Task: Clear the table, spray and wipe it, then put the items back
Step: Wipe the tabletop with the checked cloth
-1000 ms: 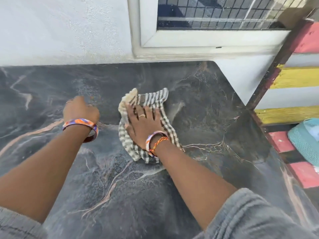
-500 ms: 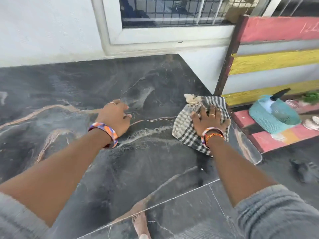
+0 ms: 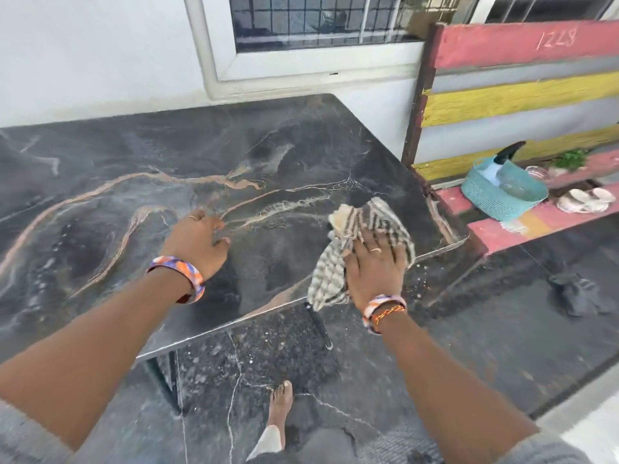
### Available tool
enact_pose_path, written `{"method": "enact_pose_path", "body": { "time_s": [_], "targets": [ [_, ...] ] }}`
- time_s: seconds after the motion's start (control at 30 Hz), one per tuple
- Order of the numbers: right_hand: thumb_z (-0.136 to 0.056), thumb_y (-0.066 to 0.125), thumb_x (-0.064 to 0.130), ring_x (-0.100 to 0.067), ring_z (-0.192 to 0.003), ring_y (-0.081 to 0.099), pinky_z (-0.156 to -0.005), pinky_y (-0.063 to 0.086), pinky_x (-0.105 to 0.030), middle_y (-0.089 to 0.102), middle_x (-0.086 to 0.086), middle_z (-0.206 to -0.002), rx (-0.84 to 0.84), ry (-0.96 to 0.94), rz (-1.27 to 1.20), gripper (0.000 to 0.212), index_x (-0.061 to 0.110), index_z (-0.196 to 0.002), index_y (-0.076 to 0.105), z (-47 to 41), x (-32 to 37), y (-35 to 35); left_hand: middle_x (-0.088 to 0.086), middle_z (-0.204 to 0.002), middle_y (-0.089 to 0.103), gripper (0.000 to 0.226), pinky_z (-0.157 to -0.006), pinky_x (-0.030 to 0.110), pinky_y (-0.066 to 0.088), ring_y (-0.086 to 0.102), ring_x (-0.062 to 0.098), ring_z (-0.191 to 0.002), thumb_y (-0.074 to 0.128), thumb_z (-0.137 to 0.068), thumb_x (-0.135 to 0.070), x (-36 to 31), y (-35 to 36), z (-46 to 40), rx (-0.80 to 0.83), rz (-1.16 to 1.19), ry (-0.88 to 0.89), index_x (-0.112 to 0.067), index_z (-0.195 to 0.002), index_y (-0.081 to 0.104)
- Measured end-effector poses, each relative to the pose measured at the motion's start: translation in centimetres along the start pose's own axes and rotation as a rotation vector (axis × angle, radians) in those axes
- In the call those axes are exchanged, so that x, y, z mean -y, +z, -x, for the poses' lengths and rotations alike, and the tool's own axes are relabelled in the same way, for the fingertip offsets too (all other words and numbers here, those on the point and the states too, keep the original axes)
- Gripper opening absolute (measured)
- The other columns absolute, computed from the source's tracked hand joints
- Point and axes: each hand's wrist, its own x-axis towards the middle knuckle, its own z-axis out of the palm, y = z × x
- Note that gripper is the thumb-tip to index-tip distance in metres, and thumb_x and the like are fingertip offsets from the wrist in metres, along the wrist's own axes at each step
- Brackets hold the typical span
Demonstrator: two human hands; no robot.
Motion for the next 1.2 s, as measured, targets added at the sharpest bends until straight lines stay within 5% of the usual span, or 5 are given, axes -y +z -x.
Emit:
{"method": "enact_pose_path", "body": {
  "time_s": [0.3, 0.53, 0.67, 0.93, 1.2],
  "targets": [
    [-0.087, 0.032, 0.053, -0.026, -0.112, 0.058, -0.096, 0.038, -0.041, 0.061, 0.000, -0.127, 0.114, -0.835, 0.007, 0.050, 0.028, -0.123, 0.058, 5.7, 10.7, 3.3, 0.025, -0.124, 0.055, 0.034, -0.095, 0.046, 0.044, 0.054, 0.045, -0.109, 0.051, -0.089, -0.012, 3.4, -1.2, 2.2, -0.122, -0.105, -0.105, 0.000, -0.118, 0.060],
    [-0.060, -0.017, 0.085, -0.027, -0.144, 0.020, -0.117, 0.006, -0.048, 0.026, -0.002, -0.155, 0.228, -0.385, 0.256, 0.106, 0.035, -0.148, 0.016, 0.2, -4.9, -1.9, 0.022, -0.130, 0.052, 0.034, -0.097, 0.040, 0.041, 0.051, 0.040, -0.115, 0.049, -0.091, -0.016, 1.1, 0.2, 3.2, -0.067, -0.027, -0.018, 0.001, -0.119, 0.059],
    [-0.064, -0.005, 0.077, -0.027, -0.146, 0.011, -0.117, 0.008, -0.049, 0.010, -0.001, -0.159, 0.243, -0.197, 0.314, 0.097, 0.032, -0.149, 0.008, -0.6, -8.8, -2.9, 0.019, -0.134, 0.049, 0.037, -0.100, 0.039, 0.040, 0.050, 0.038, -0.119, 0.048, -0.092, -0.019, 1.8, 0.3, 3.7, -0.030, -0.009, -0.005, -0.001, -0.124, 0.056],
    [-0.083, 0.025, 0.064, -0.035, -0.120, 0.055, -0.097, 0.039, -0.059, 0.057, -0.006, -0.134, 0.077, -0.528, 0.195, 0.064, 0.029, -0.126, 0.057, 4.5, 4.1, 0.9, 0.018, -0.150, 0.034, 0.037, -0.104, 0.046, 0.039, 0.044, 0.040, -0.128, 0.048, -0.093, -0.020, 7.0, -1.2, 5.4, -0.090, -0.129, -0.047, -0.002, -0.125, 0.054],
    [-0.087, 0.030, 0.066, -0.031, -0.144, 0.010, -0.110, -0.008, -0.062, 0.018, 0.000, -0.158, 0.312, -0.864, -0.048, 0.061, 0.039, -0.141, 0.033, 9.4, 22.7, 2.8, 0.031, -0.134, 0.047, 0.036, -0.105, 0.048, 0.039, 0.046, 0.045, -0.124, 0.047, -0.092, -0.016, 13.8, -4.3, 3.9, -0.144, -0.183, -0.161, 0.006, -0.118, 0.059]
  ]
}}
